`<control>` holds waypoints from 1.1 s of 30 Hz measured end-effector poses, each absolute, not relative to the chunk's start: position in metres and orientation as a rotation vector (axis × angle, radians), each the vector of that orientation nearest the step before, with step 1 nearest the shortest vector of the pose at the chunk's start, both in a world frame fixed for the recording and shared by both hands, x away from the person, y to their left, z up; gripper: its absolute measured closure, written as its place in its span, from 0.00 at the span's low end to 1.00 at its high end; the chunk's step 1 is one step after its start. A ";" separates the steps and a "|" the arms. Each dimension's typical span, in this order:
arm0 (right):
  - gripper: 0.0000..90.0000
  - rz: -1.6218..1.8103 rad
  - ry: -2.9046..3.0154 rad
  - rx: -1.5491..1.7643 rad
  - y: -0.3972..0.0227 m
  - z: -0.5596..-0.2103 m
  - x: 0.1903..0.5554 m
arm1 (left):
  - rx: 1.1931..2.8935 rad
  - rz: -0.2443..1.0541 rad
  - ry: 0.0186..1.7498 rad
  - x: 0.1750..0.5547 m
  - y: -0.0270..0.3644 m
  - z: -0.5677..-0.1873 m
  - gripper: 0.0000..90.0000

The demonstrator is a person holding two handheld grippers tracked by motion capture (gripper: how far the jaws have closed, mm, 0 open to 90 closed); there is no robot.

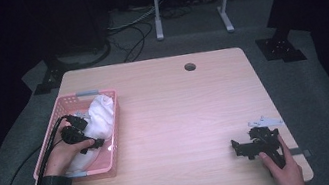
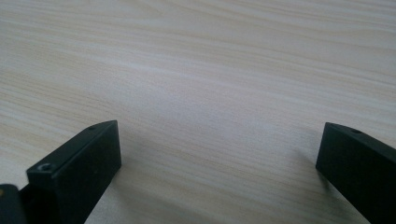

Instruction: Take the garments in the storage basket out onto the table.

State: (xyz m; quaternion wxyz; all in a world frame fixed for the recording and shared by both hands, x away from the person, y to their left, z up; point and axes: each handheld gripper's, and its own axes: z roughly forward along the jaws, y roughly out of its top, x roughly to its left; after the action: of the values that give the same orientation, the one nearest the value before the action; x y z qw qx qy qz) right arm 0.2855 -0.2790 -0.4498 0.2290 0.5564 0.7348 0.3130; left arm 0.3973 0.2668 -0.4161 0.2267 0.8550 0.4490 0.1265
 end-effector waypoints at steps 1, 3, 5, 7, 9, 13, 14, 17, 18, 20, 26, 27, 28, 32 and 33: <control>0.00 0.861 2.023 1.531 -0.279 -0.450 0.286 | 2.355 0.348 1.235 0.397 0.267 -0.416 0.18; 0.00 0.861 2.023 1.531 -0.279 -0.450 0.286 | 2.352 0.351 1.225 0.396 0.268 -0.414 0.25; 0.00 0.861 2.023 1.531 -0.279 -0.450 0.286 | 2.356 0.349 1.213 0.395 0.268 -0.413 0.32; 0.00 0.861 2.023 1.532 -0.279 -0.450 0.286 | 2.350 0.356 1.221 0.395 0.269 -0.412 0.37; 0.00 0.861 2.023 1.532 -0.279 -0.450 0.286 | 2.352 0.354 1.217 0.395 0.268 -0.411 0.42; 0.00 0.861 2.023 1.531 -0.279 -0.450 0.286 | 2.352 0.339 1.220 0.394 0.269 -0.408 0.52; 0.00 0.862 2.023 1.531 -0.279 -0.450 0.286 | 2.354 0.333 1.217 0.394 0.269 -0.407 0.54; 0.00 0.862 2.023 1.531 -0.279 -0.450 0.286 | 2.347 0.318 1.224 0.394 0.270 -0.406 0.56; 0.00 0.862 2.023 1.531 -0.279 -0.450 0.286 | 2.344 0.312 1.225 0.394 0.270 -0.406 0.56; 0.00 0.862 2.023 1.531 -0.279 -0.450 0.286 | 2.329 0.300 1.231 0.394 0.271 -0.405 0.56; 0.00 0.862 2.023 1.532 -0.279 -0.450 0.286 | 2.282 0.269 1.218 0.393 0.273 -0.401 0.56; 0.00 0.861 2.023 1.531 -0.279 -0.450 0.286 | 2.277 0.258 1.213 0.393 0.274 -0.399 0.56; 0.00 0.862 2.023 1.532 -0.279 -0.450 0.286 | 2.265 0.246 1.208 0.392 0.274 -0.399 0.56; 0.00 0.862 2.023 1.532 -0.279 -0.450 0.286 | 2.215 0.224 1.189 0.391 0.276 -0.394 0.57; 0.00 0.861 2.023 1.532 -0.279 -0.450 0.286 | 2.197 0.217 1.182 0.391 0.276 -0.393 0.57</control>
State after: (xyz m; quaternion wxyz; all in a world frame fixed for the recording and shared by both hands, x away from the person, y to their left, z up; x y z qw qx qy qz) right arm 0.2856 -0.2790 -0.4497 0.2289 0.5564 0.7350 0.3128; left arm 0.3906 0.2762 -0.3928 0.3132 0.8331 0.4484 0.0824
